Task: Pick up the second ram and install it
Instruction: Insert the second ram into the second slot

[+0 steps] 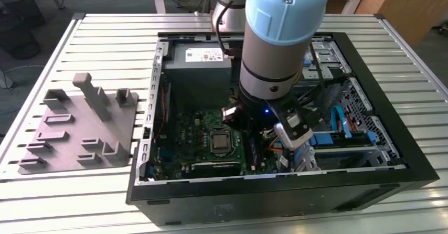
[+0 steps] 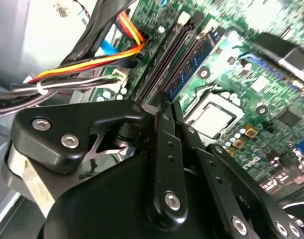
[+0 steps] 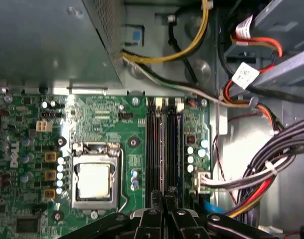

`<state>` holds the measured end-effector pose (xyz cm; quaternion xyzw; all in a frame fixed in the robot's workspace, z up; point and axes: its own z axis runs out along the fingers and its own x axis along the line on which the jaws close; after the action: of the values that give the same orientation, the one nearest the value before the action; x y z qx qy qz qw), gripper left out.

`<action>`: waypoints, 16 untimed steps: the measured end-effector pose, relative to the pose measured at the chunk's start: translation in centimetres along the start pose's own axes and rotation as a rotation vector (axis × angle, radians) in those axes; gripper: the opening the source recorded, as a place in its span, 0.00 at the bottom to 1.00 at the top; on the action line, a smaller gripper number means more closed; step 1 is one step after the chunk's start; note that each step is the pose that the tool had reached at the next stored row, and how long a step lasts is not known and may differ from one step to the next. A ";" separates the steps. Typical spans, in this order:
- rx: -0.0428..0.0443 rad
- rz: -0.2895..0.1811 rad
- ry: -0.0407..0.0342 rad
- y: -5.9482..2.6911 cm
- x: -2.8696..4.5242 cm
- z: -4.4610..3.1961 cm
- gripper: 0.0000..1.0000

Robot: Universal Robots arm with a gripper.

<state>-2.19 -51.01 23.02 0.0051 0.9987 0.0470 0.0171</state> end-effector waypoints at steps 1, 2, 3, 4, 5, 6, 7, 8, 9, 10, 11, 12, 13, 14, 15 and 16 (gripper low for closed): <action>-0.0091 -0.001 0.0003 -0.01 0.00 0.03 0.14; -0.0168 -0.002 0.0004 -0.01 0.01 0.08 0.14; -0.0216 -0.002 0.0006 -0.02 0.03 0.16 0.14; -0.0243 -0.002 0.0004 -0.02 0.04 0.30 0.14; -0.0259 -0.003 0.0005 -0.04 0.05 0.46 0.14; -0.0257 -0.003 0.0006 -0.06 0.06 0.59 0.14; -0.0258 -0.004 0.0007 -0.07 0.07 0.69 0.14; -0.0258 -0.004 0.0007 -0.08 0.10 0.76 0.14; -0.0259 -0.004 0.0008 -0.09 0.16 0.78 0.14; -0.0264 -0.005 0.0009 -0.09 0.18 0.79 0.14; -0.0269 -0.005 0.0009 -0.09 0.20 0.81 0.14; -0.0270 -0.005 0.0009 -0.09 0.23 0.81 0.14; -0.0271 -0.005 0.0009 -0.09 0.23 0.82 0.14; -0.0270 -0.005 0.0009 -0.09 0.23 0.82 0.14; -0.0269 -0.005 0.0009 -0.09 0.23 0.82 0.14; -0.0269 -0.005 0.0009 -0.09 0.23 0.83 0.14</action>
<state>-2.40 -51.01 22.18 0.0022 0.9980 0.0604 0.0169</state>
